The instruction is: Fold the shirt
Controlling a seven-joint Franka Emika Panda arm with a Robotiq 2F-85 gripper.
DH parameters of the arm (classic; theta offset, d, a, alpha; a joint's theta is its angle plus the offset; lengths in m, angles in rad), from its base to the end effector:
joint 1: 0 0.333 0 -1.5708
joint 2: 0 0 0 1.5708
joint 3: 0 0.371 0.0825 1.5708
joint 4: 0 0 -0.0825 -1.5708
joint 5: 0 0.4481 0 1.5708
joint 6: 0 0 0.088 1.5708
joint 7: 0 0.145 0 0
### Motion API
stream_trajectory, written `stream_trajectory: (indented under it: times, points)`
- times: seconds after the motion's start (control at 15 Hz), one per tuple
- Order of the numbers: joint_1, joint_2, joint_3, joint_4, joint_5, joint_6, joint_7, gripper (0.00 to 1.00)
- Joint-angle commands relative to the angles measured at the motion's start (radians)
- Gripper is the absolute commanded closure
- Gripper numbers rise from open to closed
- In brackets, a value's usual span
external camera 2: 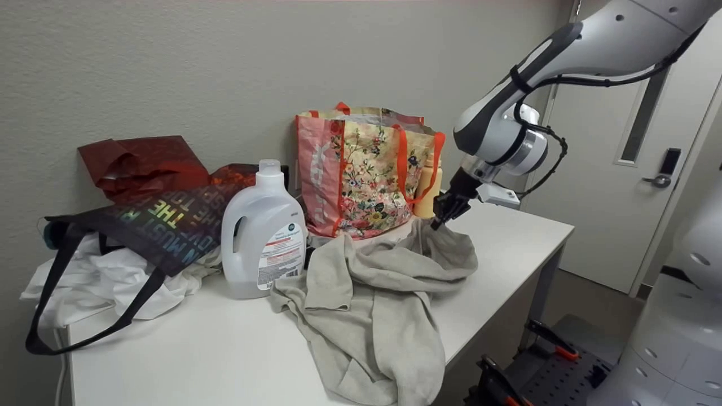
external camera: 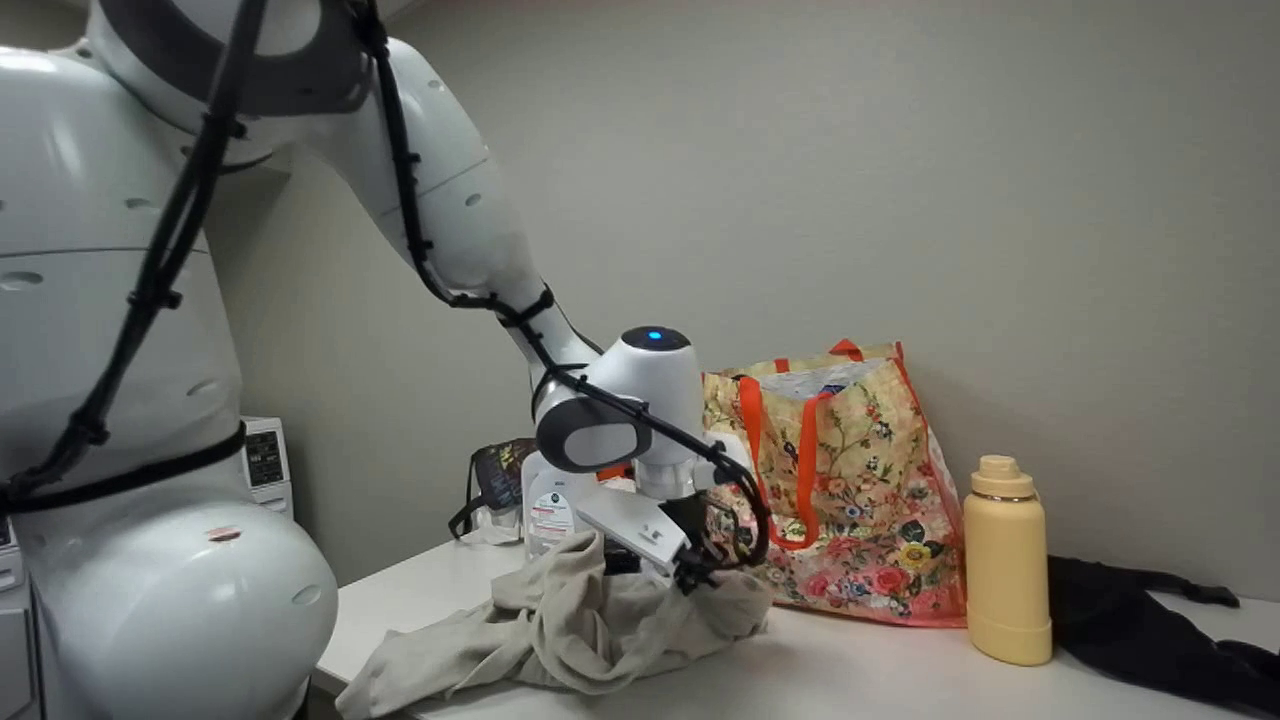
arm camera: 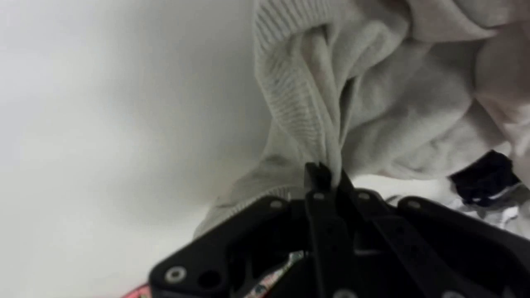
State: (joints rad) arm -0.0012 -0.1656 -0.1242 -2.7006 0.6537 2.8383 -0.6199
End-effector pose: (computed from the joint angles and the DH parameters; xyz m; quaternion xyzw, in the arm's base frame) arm 0.4573 -0.0806 0.2734 -0.9774 0.0515 -0.1847 0.0895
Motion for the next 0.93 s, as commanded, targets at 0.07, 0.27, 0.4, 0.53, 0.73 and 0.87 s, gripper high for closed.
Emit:
stream_trajectory:
  times: [0.07,0.27,0.4,0.53,0.73,0.87]
  points:
    - [0.035,-0.234,0.081,-0.057,-0.051,-0.076,0.038,0.92]
    - [0.107,-0.304,0.135,-0.042,-0.021,-0.158,0.022,0.92]
    - [0.238,-0.316,0.1,-0.037,-0.034,-0.186,0.04,0.92]
    - [0.326,-0.303,0.105,-0.029,-0.015,-0.204,0.037,0.92]
    - [0.428,-0.282,0.111,-0.024,0.018,-0.238,0.029,0.92]
    - [0.474,-0.263,0.121,-0.019,0.048,-0.258,0.021,0.92]
